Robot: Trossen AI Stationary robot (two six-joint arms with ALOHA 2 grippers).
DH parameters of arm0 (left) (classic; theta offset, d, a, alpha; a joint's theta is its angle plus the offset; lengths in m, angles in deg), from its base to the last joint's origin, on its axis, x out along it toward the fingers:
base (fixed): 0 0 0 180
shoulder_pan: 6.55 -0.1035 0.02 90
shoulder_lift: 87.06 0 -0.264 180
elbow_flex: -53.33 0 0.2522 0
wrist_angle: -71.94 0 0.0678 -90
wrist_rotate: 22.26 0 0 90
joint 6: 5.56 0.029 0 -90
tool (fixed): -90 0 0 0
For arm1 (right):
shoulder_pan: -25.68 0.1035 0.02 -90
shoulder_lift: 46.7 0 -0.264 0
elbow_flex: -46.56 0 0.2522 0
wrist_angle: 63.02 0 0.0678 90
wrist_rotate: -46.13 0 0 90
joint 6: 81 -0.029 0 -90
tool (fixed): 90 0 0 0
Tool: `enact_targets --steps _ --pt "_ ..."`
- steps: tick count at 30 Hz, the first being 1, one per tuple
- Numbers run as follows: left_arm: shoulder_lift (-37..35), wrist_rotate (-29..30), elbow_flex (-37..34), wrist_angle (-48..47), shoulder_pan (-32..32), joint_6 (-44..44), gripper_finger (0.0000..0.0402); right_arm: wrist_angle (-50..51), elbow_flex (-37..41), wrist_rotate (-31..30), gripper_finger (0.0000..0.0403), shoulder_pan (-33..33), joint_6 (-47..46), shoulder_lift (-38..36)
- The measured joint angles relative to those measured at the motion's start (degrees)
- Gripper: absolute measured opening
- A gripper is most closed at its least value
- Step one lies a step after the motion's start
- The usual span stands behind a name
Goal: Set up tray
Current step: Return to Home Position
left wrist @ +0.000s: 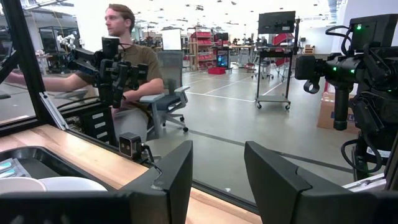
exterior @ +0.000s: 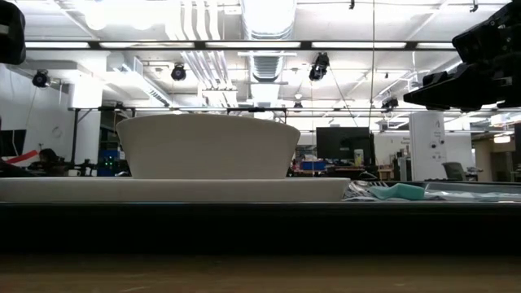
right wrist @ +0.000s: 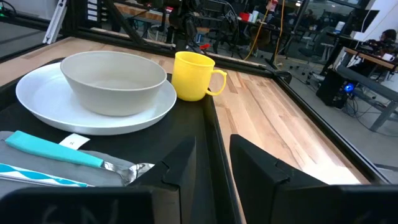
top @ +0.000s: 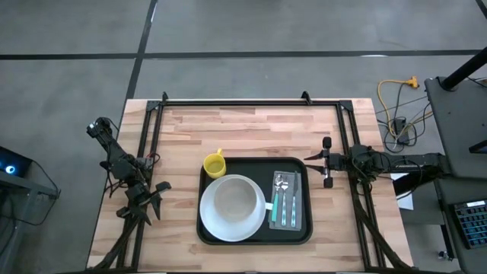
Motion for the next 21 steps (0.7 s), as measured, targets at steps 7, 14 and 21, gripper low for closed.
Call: enact_targets --steps 7,14,21 --pt "0.00 0.01 0.02 0.00 0.01 -0.01 0.0132 0.02 0.00 0.00 0.0087 0.00 0.02 0.00" --pt "0.00 0.01 0.00 0.02 0.02 -0.02 0.0132 0.00 0.00 0.00 0.0078 0.00 0.00 0.00" --pt "0.00 -0.01 0.00 0.00 0.01 0.00 0.0132 0.02 0.00 0.00 0.0081 -0.02 0.02 0.00"
